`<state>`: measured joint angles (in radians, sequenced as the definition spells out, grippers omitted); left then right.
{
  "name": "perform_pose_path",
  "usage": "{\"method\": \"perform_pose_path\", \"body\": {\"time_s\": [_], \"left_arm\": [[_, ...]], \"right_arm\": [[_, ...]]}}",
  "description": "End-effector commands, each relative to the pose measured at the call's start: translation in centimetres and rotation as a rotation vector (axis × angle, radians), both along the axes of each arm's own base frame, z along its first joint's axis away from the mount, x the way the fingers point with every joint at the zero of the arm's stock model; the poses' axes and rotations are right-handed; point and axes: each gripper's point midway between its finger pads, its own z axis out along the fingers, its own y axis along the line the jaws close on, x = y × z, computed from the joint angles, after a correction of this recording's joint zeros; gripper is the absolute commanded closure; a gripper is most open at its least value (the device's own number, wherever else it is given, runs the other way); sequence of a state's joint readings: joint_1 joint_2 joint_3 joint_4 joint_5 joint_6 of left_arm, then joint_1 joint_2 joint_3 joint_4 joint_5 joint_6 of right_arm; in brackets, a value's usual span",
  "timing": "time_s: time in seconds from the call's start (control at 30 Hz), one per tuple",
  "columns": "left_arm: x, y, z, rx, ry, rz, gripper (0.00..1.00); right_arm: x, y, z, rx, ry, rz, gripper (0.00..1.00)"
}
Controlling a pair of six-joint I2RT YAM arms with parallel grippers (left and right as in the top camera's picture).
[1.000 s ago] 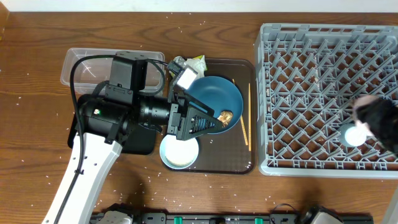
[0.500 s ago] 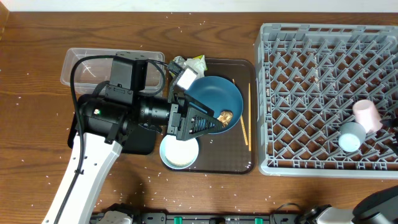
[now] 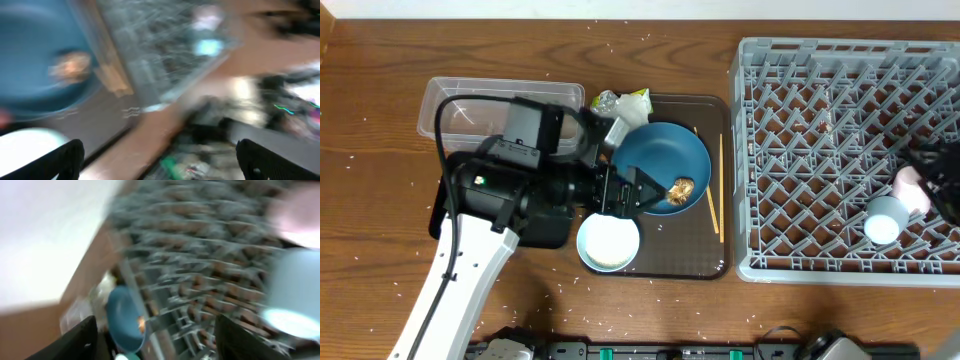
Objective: Sort waste into correct bins and load items into the dishwasher rack
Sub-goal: 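Place the pink cup in the dish rack with the right gripper, then grasp the blue pan rim with the left gripper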
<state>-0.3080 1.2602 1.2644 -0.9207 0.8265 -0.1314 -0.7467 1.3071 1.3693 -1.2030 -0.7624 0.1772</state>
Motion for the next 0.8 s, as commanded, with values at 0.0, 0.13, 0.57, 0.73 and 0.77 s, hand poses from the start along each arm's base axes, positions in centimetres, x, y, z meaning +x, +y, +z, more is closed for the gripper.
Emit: {"method": "perform_pose_path", "body": {"time_s": [0.0,0.13,0.57,0.73,0.77], "left_arm": [[3.5,5.8,-3.9,0.402,-0.085,0.26,0.02],[3.7,5.9,-4.3,0.42,-0.082,0.263,0.02],[7.3,5.8,-11.8,0.612,0.023,0.267,0.12],[9.5,4.1,-15.7,0.661,0.034,0.272,0.15],[10.0,4.4,-16.4,0.691,0.036,0.303,0.15]], "right_arm": [[-0.9,6.3,5.5,-0.133,-0.226,0.24,0.31],[-2.8,9.3,7.1,-0.234,-0.265,0.281,0.29],[-6.3,12.3,8.2,-0.277,-0.301,0.335,0.27],[-6.6,12.5,7.8,-0.278,-0.286,0.348,0.26],[-6.7,12.4,7.7,-0.28,-0.281,0.348,0.26]]}}
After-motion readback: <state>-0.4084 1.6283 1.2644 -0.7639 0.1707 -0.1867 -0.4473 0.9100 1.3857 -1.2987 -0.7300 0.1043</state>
